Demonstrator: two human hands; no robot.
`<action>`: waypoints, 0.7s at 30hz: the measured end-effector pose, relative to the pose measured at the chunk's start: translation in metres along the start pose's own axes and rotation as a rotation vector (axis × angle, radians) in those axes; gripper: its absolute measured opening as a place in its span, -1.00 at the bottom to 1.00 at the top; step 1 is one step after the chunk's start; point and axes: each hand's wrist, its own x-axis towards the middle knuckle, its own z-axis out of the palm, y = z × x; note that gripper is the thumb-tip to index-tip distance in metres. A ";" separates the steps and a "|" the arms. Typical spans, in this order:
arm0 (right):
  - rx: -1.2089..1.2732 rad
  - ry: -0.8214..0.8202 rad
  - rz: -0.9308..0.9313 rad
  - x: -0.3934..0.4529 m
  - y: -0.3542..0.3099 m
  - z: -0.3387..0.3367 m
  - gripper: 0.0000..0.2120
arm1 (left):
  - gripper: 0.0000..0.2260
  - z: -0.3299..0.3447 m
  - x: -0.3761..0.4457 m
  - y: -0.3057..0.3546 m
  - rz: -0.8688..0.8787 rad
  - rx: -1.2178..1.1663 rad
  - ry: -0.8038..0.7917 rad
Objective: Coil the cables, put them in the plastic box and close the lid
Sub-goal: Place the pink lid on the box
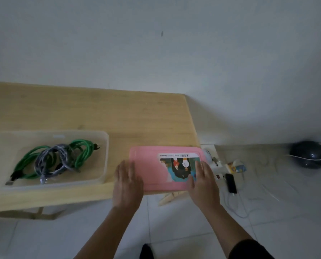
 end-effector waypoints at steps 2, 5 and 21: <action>0.008 -0.001 0.034 0.003 0.014 0.006 -0.50 | -0.48 0.012 0.002 -0.003 0.044 0.056 0.009; 0.070 -0.058 0.083 0.010 0.025 0.010 -0.52 | -0.60 0.025 0.006 -0.003 -0.021 0.040 -0.017; 0.259 0.354 0.081 0.038 -0.012 -0.035 -0.55 | -0.59 -0.031 0.029 0.043 -0.196 -0.165 0.229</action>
